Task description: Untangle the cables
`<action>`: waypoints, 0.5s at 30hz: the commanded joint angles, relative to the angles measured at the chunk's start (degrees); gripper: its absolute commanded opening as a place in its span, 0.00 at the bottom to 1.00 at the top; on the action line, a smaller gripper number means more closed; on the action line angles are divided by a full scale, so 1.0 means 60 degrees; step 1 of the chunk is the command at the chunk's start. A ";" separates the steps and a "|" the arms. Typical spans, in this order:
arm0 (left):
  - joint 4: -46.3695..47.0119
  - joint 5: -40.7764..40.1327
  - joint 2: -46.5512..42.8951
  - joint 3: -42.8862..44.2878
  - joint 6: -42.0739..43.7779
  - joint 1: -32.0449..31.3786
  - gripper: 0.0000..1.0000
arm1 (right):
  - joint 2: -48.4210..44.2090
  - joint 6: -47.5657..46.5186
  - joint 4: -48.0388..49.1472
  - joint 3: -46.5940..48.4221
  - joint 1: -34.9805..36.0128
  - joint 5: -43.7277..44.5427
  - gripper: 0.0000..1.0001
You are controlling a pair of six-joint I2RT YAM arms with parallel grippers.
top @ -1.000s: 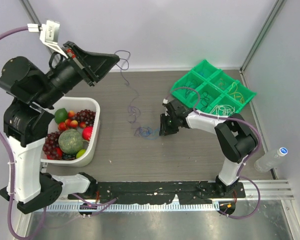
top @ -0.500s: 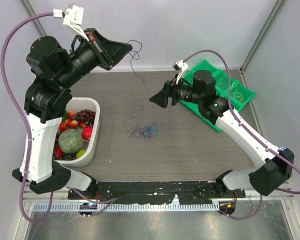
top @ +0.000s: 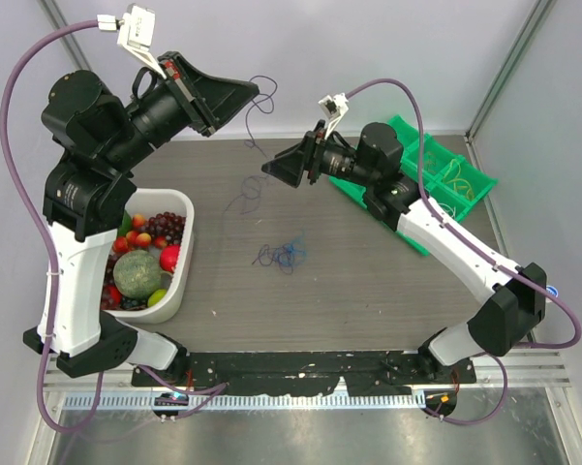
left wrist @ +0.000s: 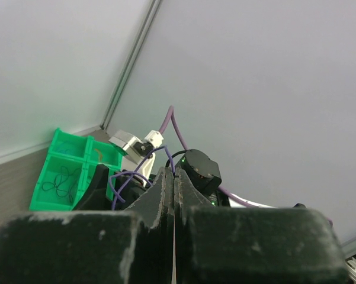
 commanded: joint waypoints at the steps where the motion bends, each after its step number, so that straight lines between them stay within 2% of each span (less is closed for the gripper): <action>1: 0.0615 0.0160 -0.0109 0.0329 -0.0063 0.0027 0.00 | -0.0096 -0.0245 -0.0975 0.0756 0.0043 0.1213 0.69; 3: 0.0601 0.0116 -0.0124 0.0329 -0.0063 0.0013 0.00 | -0.0096 -0.0860 -0.2367 0.1078 0.0000 0.2546 0.69; 5: 0.0557 0.0145 -0.0139 0.0329 -0.0063 0.0027 0.00 | -0.0183 -0.1286 -0.2843 0.1240 -0.0219 0.2653 0.70; 7: 0.0455 0.0160 -0.0139 0.0373 0.0054 0.0027 0.00 | -0.0388 -0.1449 -0.2584 0.1182 -0.0409 0.1838 0.71; 8: 0.0411 0.0145 -0.0139 0.0388 0.0098 0.0042 0.00 | -0.0534 -0.1376 -0.2292 0.1109 -0.0454 0.0774 0.72; 10: 0.0410 0.0145 -0.0109 0.0402 0.0113 0.0027 0.00 | -0.0623 -0.0996 -0.1836 0.1138 -0.0469 -0.0125 0.72; 11: 0.0410 0.0159 -0.0095 0.0417 0.0099 0.0013 0.00 | -0.0681 -0.0530 -0.1138 0.1080 -0.0469 -0.0420 0.72; 15: 0.0468 0.0233 -0.0036 0.0388 -0.0004 0.0027 0.00 | -0.0959 0.0469 -0.0050 0.0655 -0.0469 -0.1215 0.73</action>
